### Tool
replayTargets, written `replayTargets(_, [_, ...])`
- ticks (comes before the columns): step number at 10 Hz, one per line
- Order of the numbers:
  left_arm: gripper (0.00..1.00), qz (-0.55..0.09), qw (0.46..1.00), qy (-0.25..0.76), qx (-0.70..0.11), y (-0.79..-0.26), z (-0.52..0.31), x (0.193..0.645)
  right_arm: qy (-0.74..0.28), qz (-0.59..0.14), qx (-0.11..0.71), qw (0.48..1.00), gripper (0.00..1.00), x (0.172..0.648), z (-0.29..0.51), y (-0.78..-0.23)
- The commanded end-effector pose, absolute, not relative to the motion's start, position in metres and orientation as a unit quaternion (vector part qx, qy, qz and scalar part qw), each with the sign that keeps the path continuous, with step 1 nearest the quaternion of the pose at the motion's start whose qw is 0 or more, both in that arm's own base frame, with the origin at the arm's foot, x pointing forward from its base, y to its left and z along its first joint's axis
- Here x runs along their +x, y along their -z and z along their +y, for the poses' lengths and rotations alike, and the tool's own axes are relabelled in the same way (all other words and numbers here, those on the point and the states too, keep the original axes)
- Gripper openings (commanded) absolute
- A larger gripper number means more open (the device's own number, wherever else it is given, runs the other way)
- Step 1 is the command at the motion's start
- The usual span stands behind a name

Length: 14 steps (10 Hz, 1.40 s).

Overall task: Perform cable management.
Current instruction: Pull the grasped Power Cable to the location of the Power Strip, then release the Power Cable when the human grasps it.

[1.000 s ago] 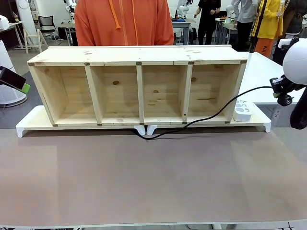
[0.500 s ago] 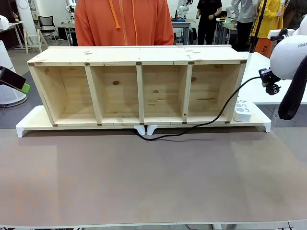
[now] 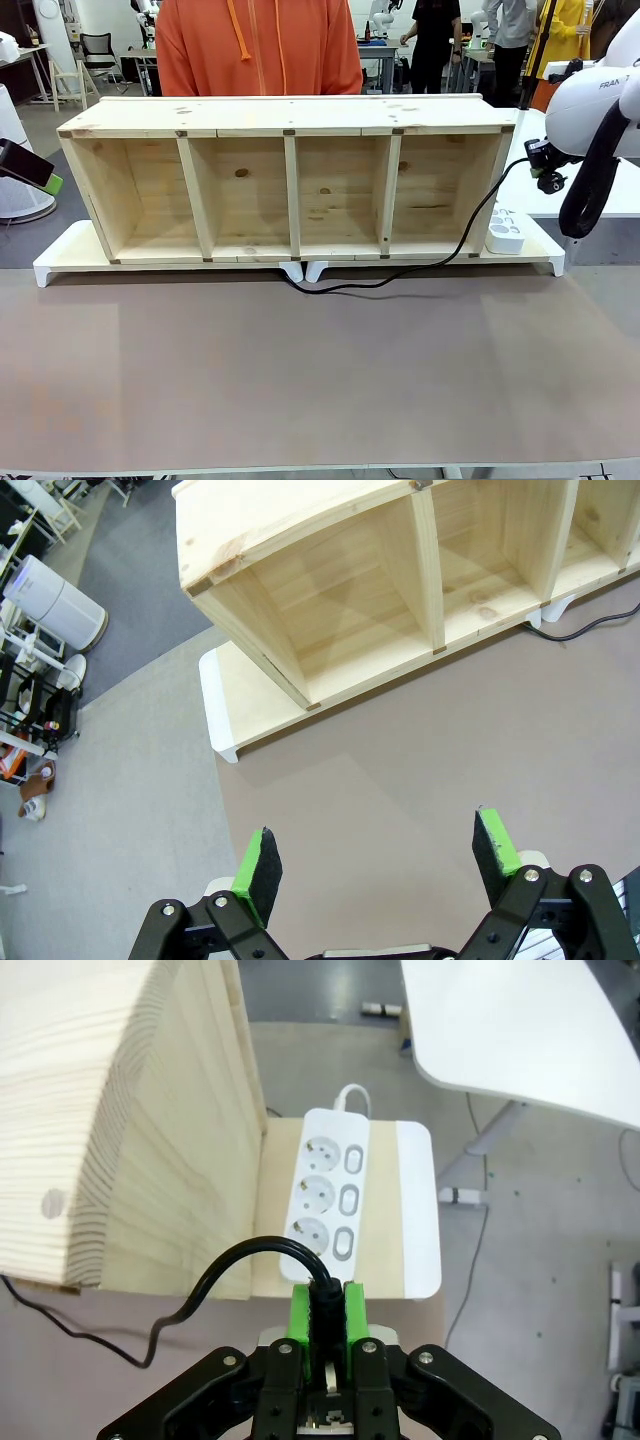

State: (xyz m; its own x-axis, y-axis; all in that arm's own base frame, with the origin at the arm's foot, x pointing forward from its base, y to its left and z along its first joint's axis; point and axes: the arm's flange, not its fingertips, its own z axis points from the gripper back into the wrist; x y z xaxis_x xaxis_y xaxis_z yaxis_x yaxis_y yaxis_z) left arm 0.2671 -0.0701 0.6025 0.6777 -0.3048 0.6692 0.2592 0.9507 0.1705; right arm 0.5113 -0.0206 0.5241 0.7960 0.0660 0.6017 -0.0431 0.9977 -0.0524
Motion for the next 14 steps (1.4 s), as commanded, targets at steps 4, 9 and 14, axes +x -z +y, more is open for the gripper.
replayTargets(4, [1.00,-0.368,0.916,0.156,0.031,-0.6024,-0.0691,0.2662,-0.032,-0.318,-0.021,0.947,0.16,0.5083,-0.0200,-0.5245])
replayTargets(9, [1.00,-0.368,0.916,0.156,0.031,-0.6024,-0.0691,0.2662,-0.032,-0.318,-0.021,0.947,0.16,0.5083,-0.0200,-0.5245])
replayTargets(14, [1.00,-0.368,0.916,0.156,0.031,-0.6024,-0.0691,0.2662,-0.032,-0.318,-0.021,0.947,0.16,0.5083,-0.0200,-0.5245])
